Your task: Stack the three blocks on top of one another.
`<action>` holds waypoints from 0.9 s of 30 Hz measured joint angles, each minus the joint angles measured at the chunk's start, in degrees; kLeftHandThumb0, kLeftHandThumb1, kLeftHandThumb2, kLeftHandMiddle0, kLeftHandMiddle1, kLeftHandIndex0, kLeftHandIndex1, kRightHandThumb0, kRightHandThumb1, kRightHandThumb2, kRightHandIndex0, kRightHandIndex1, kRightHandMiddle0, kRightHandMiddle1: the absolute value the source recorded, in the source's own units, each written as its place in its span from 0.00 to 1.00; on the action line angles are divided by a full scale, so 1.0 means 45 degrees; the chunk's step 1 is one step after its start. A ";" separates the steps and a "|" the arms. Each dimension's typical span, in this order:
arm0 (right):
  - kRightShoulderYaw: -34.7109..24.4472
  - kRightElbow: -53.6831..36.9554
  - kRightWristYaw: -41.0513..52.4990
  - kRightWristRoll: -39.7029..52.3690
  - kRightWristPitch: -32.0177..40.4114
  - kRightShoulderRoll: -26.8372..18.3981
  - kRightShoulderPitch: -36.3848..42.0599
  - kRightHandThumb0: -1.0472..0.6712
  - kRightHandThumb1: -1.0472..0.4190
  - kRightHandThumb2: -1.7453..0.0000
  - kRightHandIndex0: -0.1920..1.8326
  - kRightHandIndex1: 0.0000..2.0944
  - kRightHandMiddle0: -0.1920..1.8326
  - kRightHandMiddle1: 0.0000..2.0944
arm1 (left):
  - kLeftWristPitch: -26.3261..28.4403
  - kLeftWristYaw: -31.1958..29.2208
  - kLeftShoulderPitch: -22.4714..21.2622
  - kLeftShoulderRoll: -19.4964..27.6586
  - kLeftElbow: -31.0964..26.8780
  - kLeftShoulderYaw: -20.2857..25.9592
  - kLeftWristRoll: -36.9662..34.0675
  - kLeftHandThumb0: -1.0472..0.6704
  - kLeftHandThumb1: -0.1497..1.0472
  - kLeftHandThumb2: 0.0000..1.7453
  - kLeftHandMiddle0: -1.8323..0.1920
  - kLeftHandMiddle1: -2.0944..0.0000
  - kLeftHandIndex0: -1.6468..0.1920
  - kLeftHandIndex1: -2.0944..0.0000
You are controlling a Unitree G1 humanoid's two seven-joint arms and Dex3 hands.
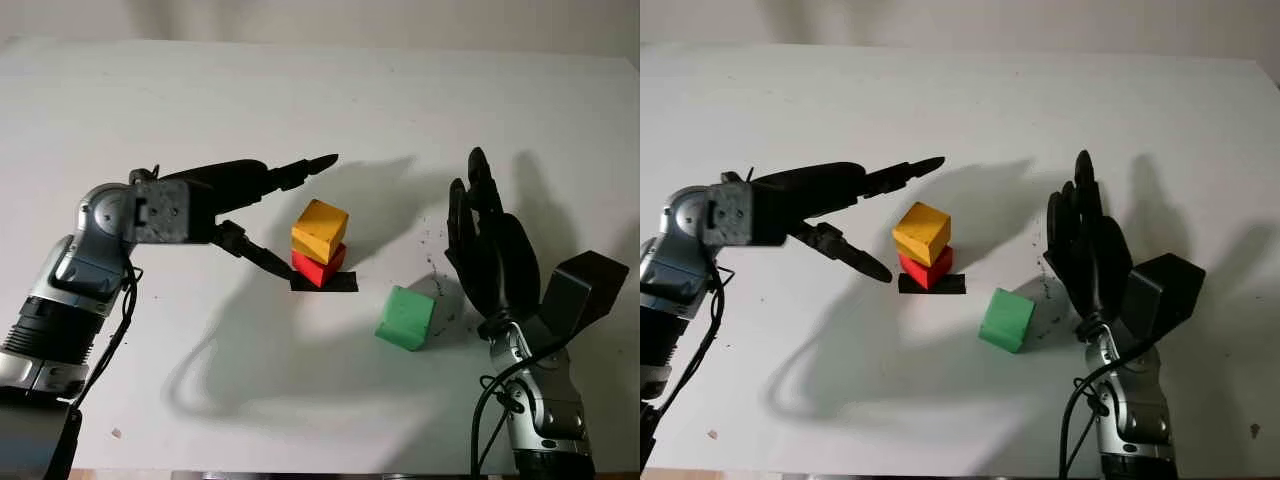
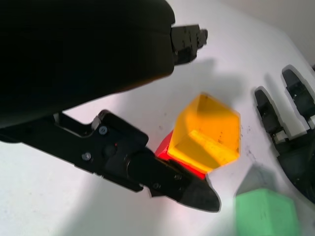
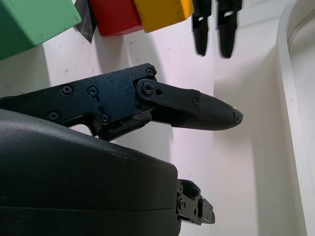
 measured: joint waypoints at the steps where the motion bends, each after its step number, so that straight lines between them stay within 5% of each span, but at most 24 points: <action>1: -0.0013 -0.0042 0.0086 -0.0047 0.0036 -0.0129 -0.0034 0.23 0.00 0.65 0.00 0.00 0.00 0.00 | -0.0028 0.0316 0.0168 -0.0027 -0.0130 0.0423 -0.0332 0.05 0.98 0.18 1.00 1.00 1.00 1.00; 3: -0.0062 -0.0210 0.0396 -0.0163 0.0136 -0.0675 -0.0134 0.23 0.00 0.66 0.00 0.00 0.00 0.00 | -0.0127 0.1463 0.0845 -0.0313 -0.0496 0.1603 -0.1089 0.06 1.00 0.30 1.00 1.00 1.00 1.00; 8: -0.0408 -0.0220 0.1217 -0.0442 0.0167 -0.2209 -0.1060 0.21 0.00 0.74 0.00 0.00 0.00 0.00 | 0.0505 0.4136 0.2751 -0.1856 -0.1715 0.3528 -0.2736 0.10 1.00 0.38 1.00 1.00 1.00 1.00; 15: -0.0263 0.0660 0.4809 -0.0763 0.0065 -0.5515 -0.3325 0.22 0.06 0.97 0.02 0.01 0.07 0.04 | 0.0455 0.5935 0.4285 -0.3103 -0.2024 0.4053 -0.3031 0.13 1.00 0.39 1.00 1.00 1.00 1.00; 20: 0.0746 0.0324 0.6240 -0.3224 -0.0501 -0.8117 -0.4417 0.23 0.15 0.98 0.06 0.03 0.16 0.06 | -0.0100 0.6364 0.5336 -0.3664 -0.1463 0.3933 -0.2804 0.15 1.00 0.41 1.00 1.00 1.00 1.00; 27: 0.1767 0.0200 0.7739 -0.5114 -0.3796 -1.0060 -0.5563 0.24 0.20 0.97 0.09 0.04 0.26 0.05 | -0.0440 0.6712 0.5700 -0.4122 -0.1240 0.3790 -0.2694 0.15 1.00 0.40 1.00 1.00 1.00 1.00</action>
